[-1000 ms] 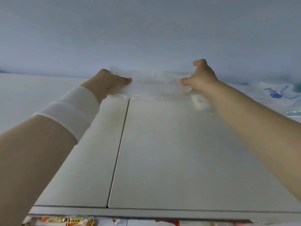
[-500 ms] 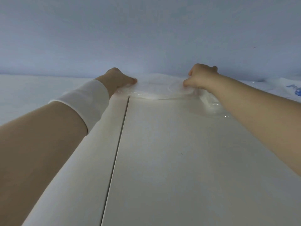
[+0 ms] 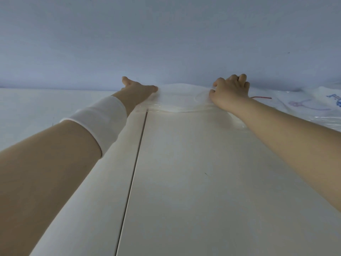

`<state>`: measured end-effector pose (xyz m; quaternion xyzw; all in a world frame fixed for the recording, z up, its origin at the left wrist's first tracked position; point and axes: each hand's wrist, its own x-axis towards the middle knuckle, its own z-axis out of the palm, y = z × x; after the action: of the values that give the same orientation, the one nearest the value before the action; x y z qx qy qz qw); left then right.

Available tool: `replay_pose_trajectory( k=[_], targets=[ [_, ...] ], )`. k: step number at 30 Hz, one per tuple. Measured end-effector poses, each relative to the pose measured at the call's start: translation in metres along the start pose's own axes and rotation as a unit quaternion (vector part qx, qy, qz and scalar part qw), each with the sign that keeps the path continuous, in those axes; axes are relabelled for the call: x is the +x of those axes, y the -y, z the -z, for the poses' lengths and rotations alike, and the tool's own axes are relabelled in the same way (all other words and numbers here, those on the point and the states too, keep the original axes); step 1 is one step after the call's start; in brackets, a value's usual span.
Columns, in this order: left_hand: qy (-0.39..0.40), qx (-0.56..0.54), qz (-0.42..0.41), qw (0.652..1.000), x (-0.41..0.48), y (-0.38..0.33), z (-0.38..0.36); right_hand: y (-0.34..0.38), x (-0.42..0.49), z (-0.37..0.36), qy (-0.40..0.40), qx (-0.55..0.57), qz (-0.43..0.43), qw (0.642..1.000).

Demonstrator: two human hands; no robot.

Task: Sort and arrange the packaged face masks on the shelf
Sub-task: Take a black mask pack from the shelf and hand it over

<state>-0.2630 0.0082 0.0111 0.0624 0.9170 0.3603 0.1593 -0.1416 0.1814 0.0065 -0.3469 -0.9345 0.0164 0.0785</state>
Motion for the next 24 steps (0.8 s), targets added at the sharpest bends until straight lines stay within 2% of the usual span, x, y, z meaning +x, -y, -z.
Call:
replay_pose_trajectory(
  k=[3, 6, 9, 11, 13, 19, 24],
  targets=[
    [-0.018, -0.058, 0.013, 0.998, -0.004, 0.005, 0.002, 0.001, -0.007, 0.002, -0.017, 0.015, -0.001, 1.0],
    [-0.041, -0.044, -0.02, 0.998, -0.011, 0.013, 0.009, 0.001, -0.017, 0.007, -0.051, 0.028, 0.015, 0.998],
    [-0.088, 0.057, -0.117, 0.988, -0.029, 0.023, 0.018, 0.005, -0.035, 0.014, -0.075, 0.023, 0.064, 0.995],
    [-0.12, 0.161, -0.198, 0.959, -0.046, 0.035, 0.023, 0.012, -0.051, 0.017, -0.075, 0.009, 0.111, 0.991],
    [-0.134, 0.248, -0.245, 0.928, -0.064, 0.052, 0.03, 0.024, -0.07, 0.017, -0.071, -0.004, 0.16, 0.984],
    [-0.157, 0.38, -0.274, 0.869, -0.113, 0.105, 0.067, 0.081, -0.125, 0.01, -0.056, -0.001, 0.265, 0.963],
    [-0.169, 0.405, -0.2, 0.876, -0.155, 0.169, 0.122, 0.161, -0.174, 0.009, -0.034, 0.028, 0.328, 0.944]
  ],
)
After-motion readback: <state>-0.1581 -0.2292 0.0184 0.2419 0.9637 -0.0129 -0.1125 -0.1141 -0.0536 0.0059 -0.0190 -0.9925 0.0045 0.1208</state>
